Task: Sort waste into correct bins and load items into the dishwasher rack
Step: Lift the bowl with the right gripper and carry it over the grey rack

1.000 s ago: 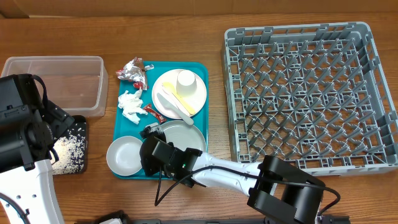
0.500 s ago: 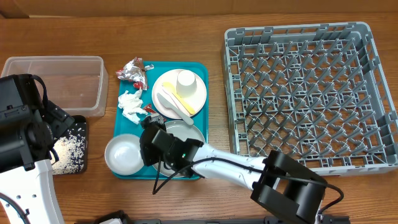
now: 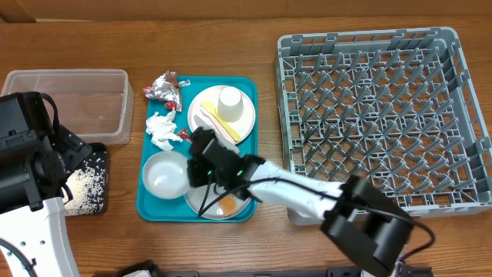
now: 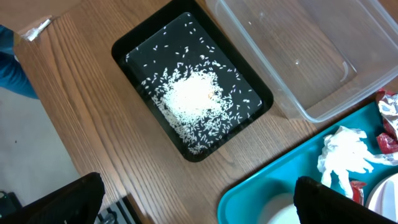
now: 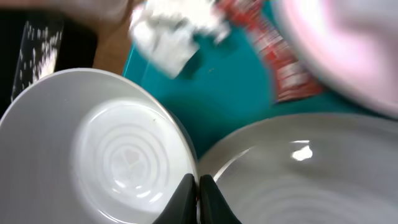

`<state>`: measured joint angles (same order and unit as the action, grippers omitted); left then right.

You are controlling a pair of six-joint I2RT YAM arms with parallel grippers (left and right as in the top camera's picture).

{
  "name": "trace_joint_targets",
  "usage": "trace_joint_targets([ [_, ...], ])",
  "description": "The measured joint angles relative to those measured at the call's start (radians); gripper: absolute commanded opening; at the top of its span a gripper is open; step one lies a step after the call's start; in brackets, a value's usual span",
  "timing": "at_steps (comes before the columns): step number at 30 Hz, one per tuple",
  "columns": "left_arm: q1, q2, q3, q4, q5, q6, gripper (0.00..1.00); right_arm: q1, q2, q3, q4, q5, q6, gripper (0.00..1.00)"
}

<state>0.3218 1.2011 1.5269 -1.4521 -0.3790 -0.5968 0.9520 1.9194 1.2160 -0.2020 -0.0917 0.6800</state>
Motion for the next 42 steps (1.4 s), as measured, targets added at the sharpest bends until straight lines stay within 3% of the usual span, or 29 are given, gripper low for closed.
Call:
trace_joint_targets([
  [11,0.000,0.000,0.000,0.000,0.000,0.000,1.00,-0.350,-0.474,0.011,-0.145,0.081,-0.127,0.04],
  [18,0.000,0.000,0.000,0.000,0.000,0.000,1.00,-0.575,-0.667,0.018,-0.349,0.348,-0.244,0.04],
  [24,0.000,0.000,0.000,0.000,0.000,0.000,1.00,-0.707,-0.652,0.018,-0.390,0.660,-0.327,0.04],
  [30,0.000,0.000,0.000,0.000,0.000,0.000,1.00,-0.782,-0.579,0.018,-0.259,0.955,-0.467,0.04],
  [42,0.000,0.000,0.000,0.000,0.000,0.000,1.00,-0.806,-0.244,0.018,0.162,1.242,-1.013,0.04],
])
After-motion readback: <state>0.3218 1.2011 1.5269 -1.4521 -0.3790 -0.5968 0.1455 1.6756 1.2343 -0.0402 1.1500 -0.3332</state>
